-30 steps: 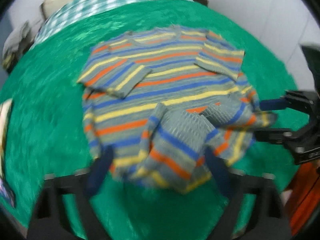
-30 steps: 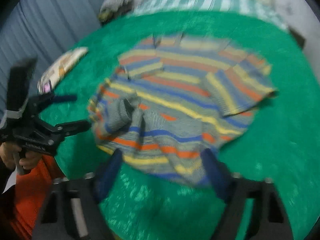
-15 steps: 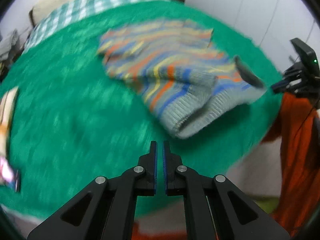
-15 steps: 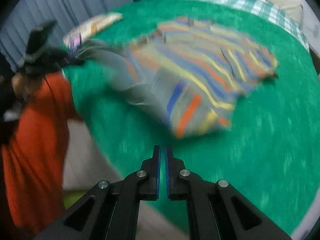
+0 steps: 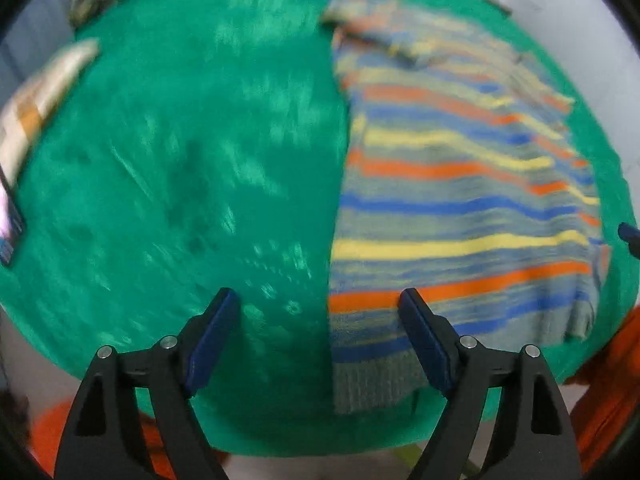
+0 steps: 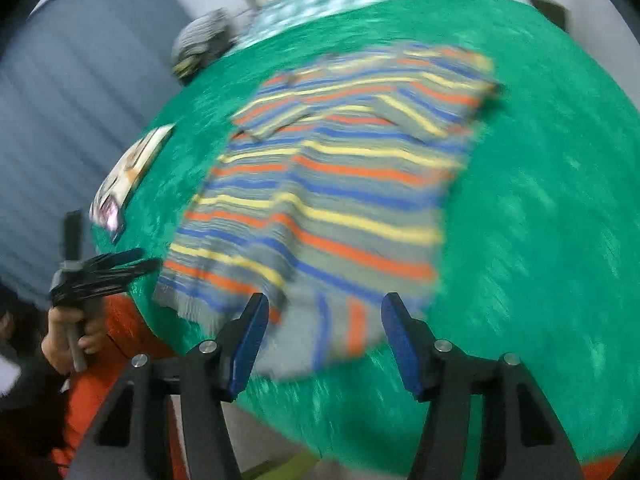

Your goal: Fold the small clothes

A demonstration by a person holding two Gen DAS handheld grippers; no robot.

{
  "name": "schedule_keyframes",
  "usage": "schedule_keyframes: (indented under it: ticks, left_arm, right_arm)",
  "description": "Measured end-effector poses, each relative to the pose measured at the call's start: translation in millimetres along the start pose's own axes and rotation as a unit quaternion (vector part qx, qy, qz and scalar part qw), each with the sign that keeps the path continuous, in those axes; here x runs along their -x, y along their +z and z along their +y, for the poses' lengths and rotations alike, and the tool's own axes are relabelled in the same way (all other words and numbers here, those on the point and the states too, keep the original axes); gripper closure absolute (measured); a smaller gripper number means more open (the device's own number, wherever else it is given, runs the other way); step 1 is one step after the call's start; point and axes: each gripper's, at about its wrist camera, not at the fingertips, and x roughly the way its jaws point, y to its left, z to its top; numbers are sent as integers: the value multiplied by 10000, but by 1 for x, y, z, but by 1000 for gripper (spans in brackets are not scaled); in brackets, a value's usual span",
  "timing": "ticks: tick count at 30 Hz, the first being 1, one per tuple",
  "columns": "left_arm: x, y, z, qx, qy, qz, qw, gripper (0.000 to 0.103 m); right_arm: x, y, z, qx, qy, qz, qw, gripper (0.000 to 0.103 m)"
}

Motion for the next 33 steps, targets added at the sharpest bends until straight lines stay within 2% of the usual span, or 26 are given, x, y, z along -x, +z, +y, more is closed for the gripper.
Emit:
schedule_keyframes:
  ticks: [2,3,4,5,6,8,9,10,11,12,13,14,15,16,17,18,19,21,22,23,24,25,26,29,31,33]
  left_arm:
    - [-4,0,2,19,-71,-8,10000,21]
    - [-1,-2,1,-73,-106,-57,9999,24]
    - [1,-3,0,-131,-165,-54,9998,33]
    - [5,-5,0,-189,-231,-61,9995,37]
    - [8,-8,1,-210,-277,-71,9994,44]
    - [15,-12,4,-191,-405,-114,9989,45]
    - [17,-13,7,-157,-448,-142,9988,43]
    - [17,-14,9,-127,-515,-161,9985,39]
    - [15,-14,9,-120,-530,-153,9984,37]
    - [10,-13,7,-135,-507,-128,9985,37]
    - [7,-13,4,-173,-437,-96,9988,37]
    - [5,-11,4,-227,-378,-90,9990,37]
    - [6,-10,-2,-344,-289,-131,9989,40]
    - [7,-10,-7,-472,-260,-172,9984,51]
    - [8,-11,-11,-565,-260,-186,9979,58]
    - [9,-11,-16,-669,-252,-189,9973,68]
    - [9,-11,-18,-708,-231,-192,9970,71]
    - [7,-10,-26,-816,-85,-258,9963,72]
    - [7,-12,-27,-864,-53,-305,9958,74]
    - [7,-13,-27,-902,-50,-345,9953,77]
    - [8,-14,-28,-939,-50,-384,9948,90]
    - [10,-17,-25,-942,-59,-395,9948,97]
    - [13,-17,-22,-895,-129,-407,9951,97]
    - [25,-19,-12,-699,-304,-481,9959,98]
    - [29,-22,-5,-591,-400,-497,9962,98]
    - [25,-20,0,-450,-500,-427,9968,98]
  right_arm:
    - [-31,2,5,247,329,685,9968,47]
    - [-38,-2,2,294,450,975,9938,62]
    - [-46,-11,3,395,483,1397,9882,76]
    - [-42,-22,5,566,359,1696,9832,78]
    - [-35,-28,5,666,260,1818,9807,78]
    - [-6,-48,3,683,81,1836,9806,78]
    - [12,-57,-4,393,18,1667,9852,69]
    - [24,-63,-13,53,-9,1487,9889,43]
    - [28,-68,-21,-213,-12,1321,9910,31]
    - [33,-70,-30,-627,59,1048,9925,24]
    - [34,-70,-42,-1142,266,796,9899,24]
    - [32,-70,-51,-1610,429,634,9840,24]
    - [25,-69,-61,-2289,647,446,9703,24]
    - [20,-64,-67,-2702,825,343,9586,24]
    - [14,-60,-72,-3096,1017,263,9450,24]
    - [4,-56,-72,-3529,1181,224,9279,25]
    - [-4,-53,-70,-3810,1160,275,9169,26]
    - [-24,-43,-66,-4224,669,625,9018,26]
    - [-32,-38,-64,-4248,482,753,9009,28]
    - [-38,-34,-61,-4100,311,882,9073,33]
    - [-39,-30,-60,-3969,174,961,9127,53]
    - [-37,-29,-59,-3832,3,1024,9180,86]
    - [-35,-29,-60,-3785,57,1065,9194,95]
    - [4,-39,-65,-3604,162,949,9278,95]
    - [25,-50,-74,-3534,-212,874,9311,95]
    - [27,-59,-82,-3418,-317,881,9351,94]
